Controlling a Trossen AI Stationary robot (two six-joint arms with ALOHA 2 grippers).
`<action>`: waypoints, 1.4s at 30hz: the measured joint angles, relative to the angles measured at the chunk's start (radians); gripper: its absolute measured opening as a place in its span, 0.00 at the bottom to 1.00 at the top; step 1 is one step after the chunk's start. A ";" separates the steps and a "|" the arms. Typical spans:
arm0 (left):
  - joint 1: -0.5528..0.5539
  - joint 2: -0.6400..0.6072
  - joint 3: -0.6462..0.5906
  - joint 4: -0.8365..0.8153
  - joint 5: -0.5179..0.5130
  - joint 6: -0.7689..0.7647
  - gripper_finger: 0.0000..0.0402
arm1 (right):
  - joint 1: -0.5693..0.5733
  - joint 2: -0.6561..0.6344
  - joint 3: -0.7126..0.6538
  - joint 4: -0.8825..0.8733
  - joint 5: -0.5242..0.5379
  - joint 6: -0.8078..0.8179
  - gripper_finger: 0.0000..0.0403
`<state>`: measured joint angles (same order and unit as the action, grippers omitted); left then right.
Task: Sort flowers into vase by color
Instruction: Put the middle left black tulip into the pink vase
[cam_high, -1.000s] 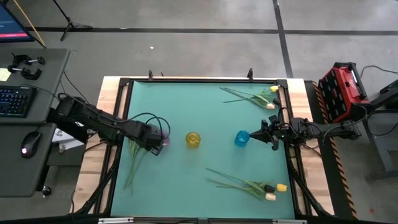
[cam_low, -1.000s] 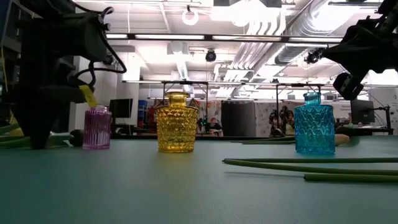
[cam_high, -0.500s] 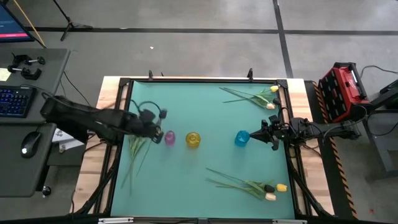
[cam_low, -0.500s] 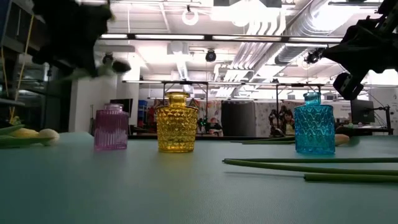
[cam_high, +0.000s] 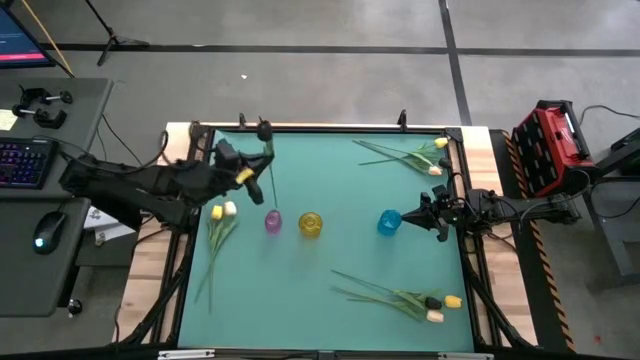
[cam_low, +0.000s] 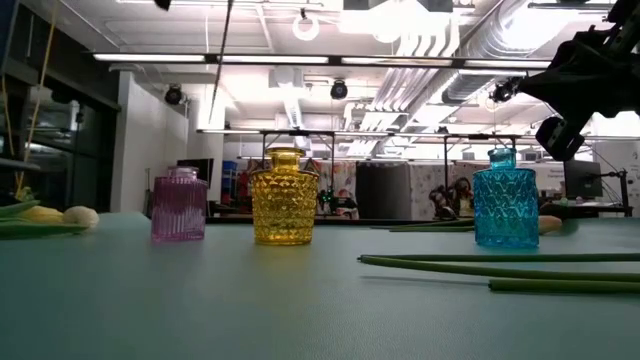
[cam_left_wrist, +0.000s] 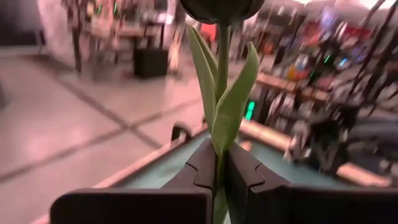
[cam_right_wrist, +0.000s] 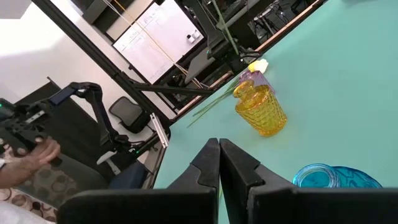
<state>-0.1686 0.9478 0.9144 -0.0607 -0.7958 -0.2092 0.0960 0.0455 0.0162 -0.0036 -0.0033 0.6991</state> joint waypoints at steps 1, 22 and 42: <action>-0.003 -0.001 0.001 0.015 0.000 0.017 0.00 | 0.000 0.000 0.000 0.000 0.000 0.000 0.00; -0.131 0.067 -0.002 -0.167 -0.132 -0.095 0.00 | 0.000 0.000 0.000 0.000 0.000 0.000 0.00; -0.018 -0.121 -0.223 0.302 0.300 0.085 0.00 | 0.000 0.000 0.000 0.000 0.000 0.000 0.00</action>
<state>-0.1871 0.8265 0.6918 0.2408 -0.4958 -0.1241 0.0961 0.0456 0.0159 -0.0036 -0.0035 0.6991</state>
